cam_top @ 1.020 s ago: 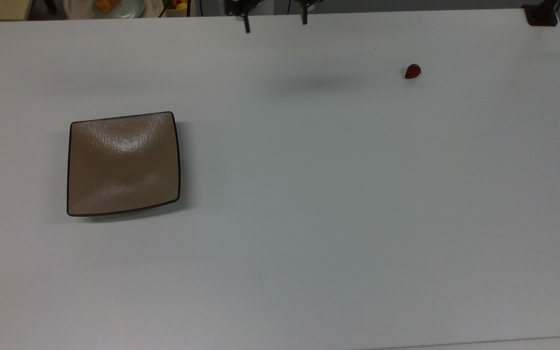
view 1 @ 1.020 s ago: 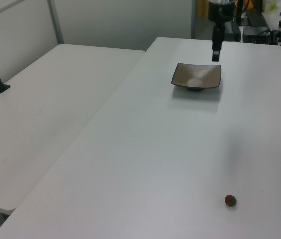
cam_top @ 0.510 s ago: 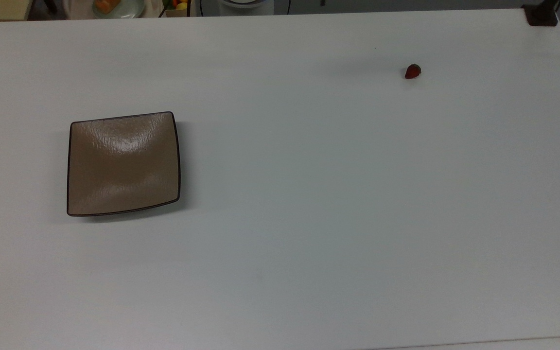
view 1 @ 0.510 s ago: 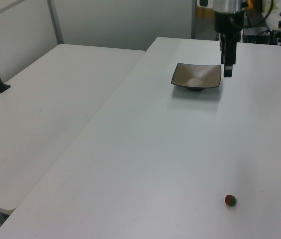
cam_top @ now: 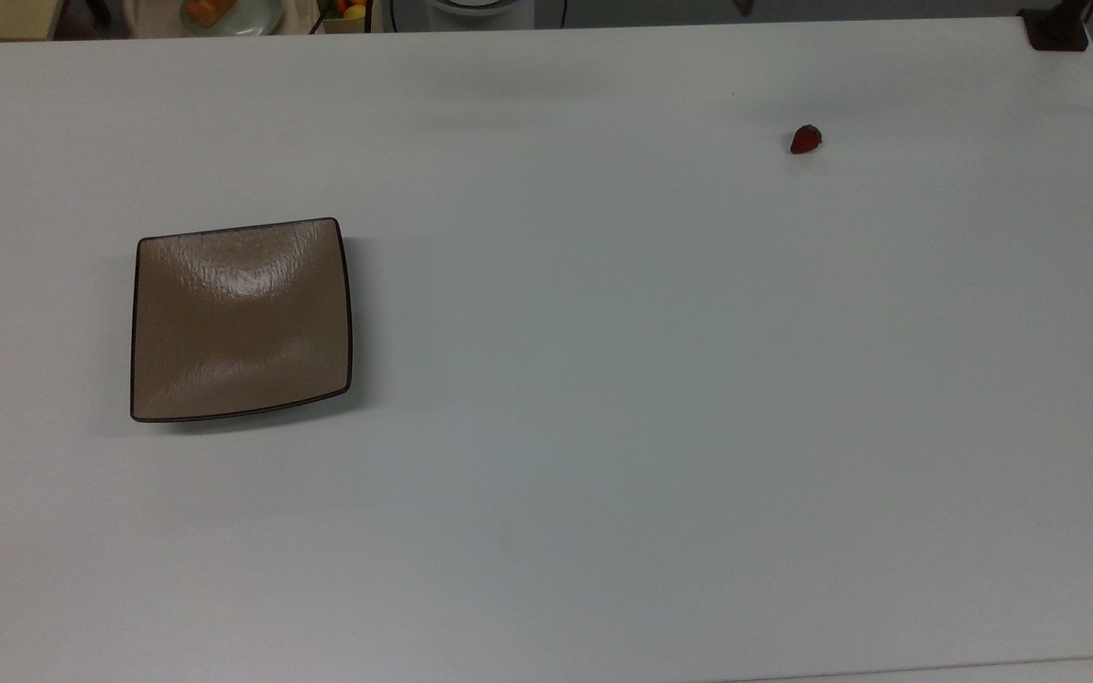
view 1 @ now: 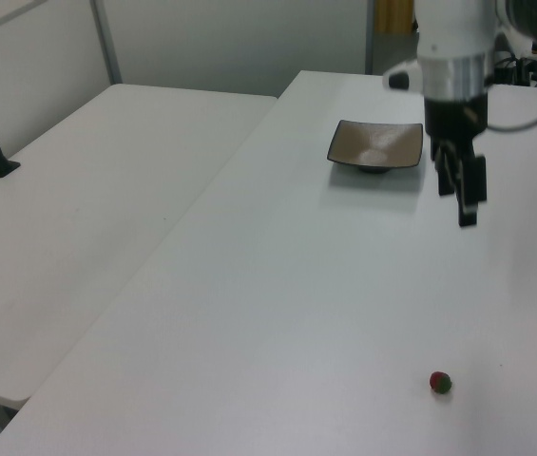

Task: Strawberries on a ceramic plate
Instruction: 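Lower the open gripper over the red strawberry, then close the gripper on the strawberry and lift it, then carry the held strawberry over to the brown ceramic plate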

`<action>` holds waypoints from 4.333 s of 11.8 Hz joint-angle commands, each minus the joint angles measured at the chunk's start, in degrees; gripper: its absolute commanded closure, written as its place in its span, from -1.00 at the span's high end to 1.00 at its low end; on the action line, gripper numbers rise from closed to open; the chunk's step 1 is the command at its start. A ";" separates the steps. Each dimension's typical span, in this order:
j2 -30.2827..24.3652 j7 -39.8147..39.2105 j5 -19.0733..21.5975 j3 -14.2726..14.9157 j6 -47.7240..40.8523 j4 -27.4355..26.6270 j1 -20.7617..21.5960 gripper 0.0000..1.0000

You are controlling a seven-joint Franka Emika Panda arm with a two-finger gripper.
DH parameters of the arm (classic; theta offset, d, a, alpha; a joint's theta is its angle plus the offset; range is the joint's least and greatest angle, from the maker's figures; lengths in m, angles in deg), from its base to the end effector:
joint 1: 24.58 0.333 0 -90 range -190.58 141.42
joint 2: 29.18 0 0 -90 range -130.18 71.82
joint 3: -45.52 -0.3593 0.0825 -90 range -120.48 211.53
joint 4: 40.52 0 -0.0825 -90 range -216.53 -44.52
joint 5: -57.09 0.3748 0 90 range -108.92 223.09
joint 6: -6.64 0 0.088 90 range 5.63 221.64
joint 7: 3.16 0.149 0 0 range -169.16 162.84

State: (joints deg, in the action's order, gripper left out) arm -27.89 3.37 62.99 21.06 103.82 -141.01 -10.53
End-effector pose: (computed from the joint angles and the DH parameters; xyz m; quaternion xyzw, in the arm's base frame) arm 0.4227 0.3518 0.5410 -0.9613 -0.2669 0.0574 0.0362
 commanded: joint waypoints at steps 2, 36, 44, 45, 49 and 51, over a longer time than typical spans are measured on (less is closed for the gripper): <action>1.87 3.31 0.77 -1.38 9.59 -6.29 1.50 1.00; 17.88 38.57 -0.37 1.51 30.79 -11.58 4.49 -0.74; 13.14 17.85 0.69 15.31 9.54 1.34 1.95 -0.73; 12.52 15.64 0.60 16.54 7.61 2.22 1.33 -0.73; 10.67 0.54 0.07 24.88 -2.94 9.86 0.01 -0.73; 9.44 -7.11 -0.63 29.10 -4.10 11.54 -0.34 -0.73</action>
State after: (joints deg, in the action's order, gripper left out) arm -17.19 4.21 62.82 46.11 102.17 -131.57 -10.90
